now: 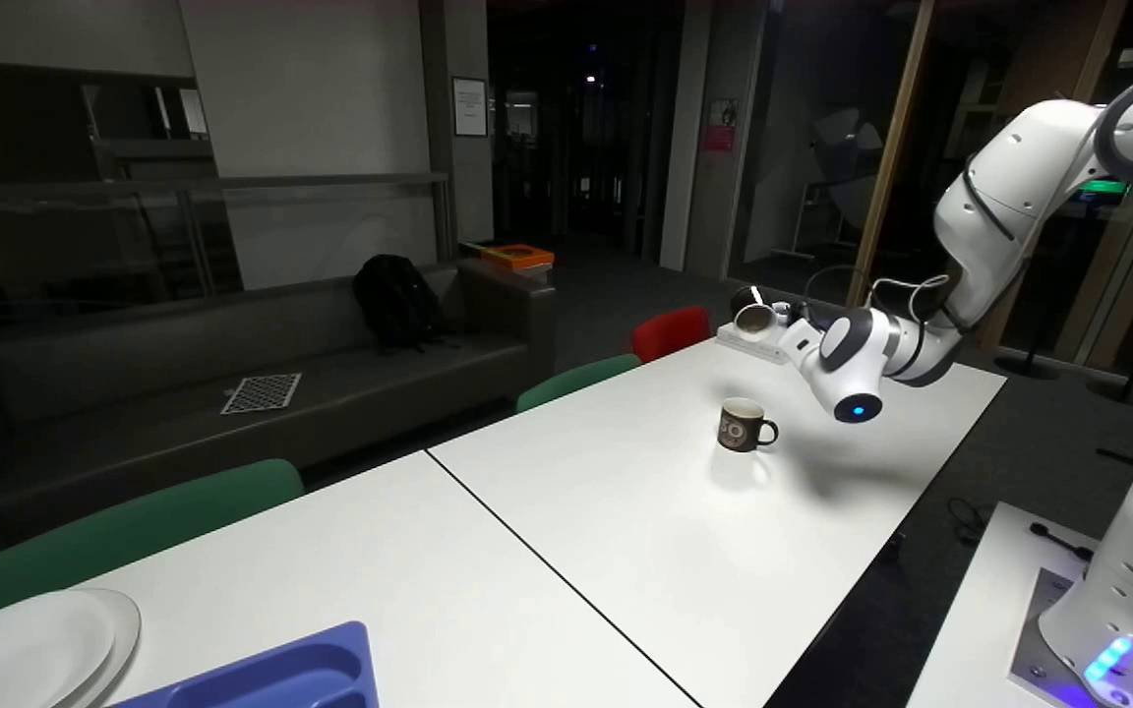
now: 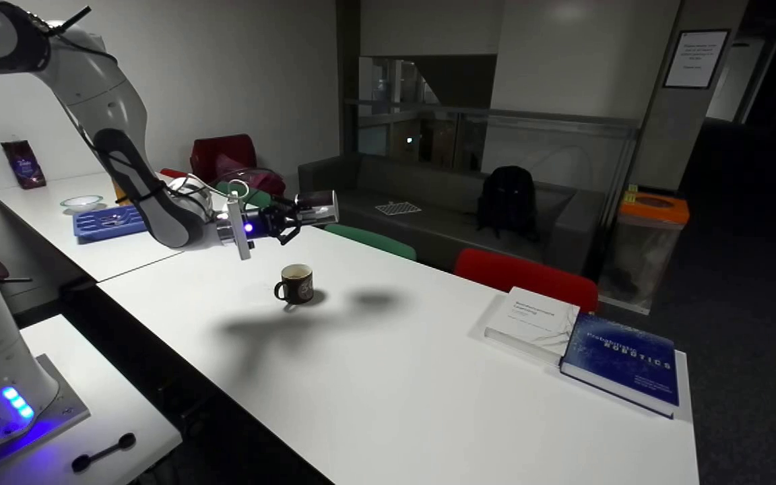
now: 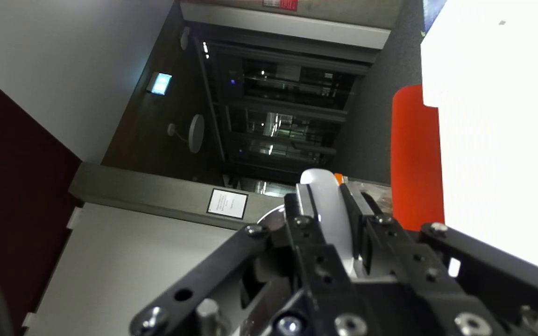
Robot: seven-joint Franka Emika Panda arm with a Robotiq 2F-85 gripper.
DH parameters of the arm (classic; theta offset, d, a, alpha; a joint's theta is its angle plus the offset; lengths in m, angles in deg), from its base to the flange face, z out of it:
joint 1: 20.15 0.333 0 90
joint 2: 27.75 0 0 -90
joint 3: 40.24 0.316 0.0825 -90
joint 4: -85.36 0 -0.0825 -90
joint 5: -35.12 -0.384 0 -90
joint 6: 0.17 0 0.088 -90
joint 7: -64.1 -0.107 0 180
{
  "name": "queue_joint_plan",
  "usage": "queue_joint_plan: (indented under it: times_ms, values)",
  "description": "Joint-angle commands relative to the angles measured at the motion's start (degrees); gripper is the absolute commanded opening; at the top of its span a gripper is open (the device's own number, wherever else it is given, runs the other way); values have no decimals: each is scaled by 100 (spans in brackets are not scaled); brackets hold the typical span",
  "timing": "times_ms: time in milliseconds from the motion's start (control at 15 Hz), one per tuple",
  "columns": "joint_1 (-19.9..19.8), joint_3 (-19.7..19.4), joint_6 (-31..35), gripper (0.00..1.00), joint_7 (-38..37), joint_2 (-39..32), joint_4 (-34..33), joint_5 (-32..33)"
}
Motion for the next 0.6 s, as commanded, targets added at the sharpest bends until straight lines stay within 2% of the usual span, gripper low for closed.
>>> queue_joint_plan:
  times_ms: [0,533]
  values:
    - [-128,-42,448,5,-4,477,39,-124]
    - [-382,-290,2136,5,56,747,-411,-769]
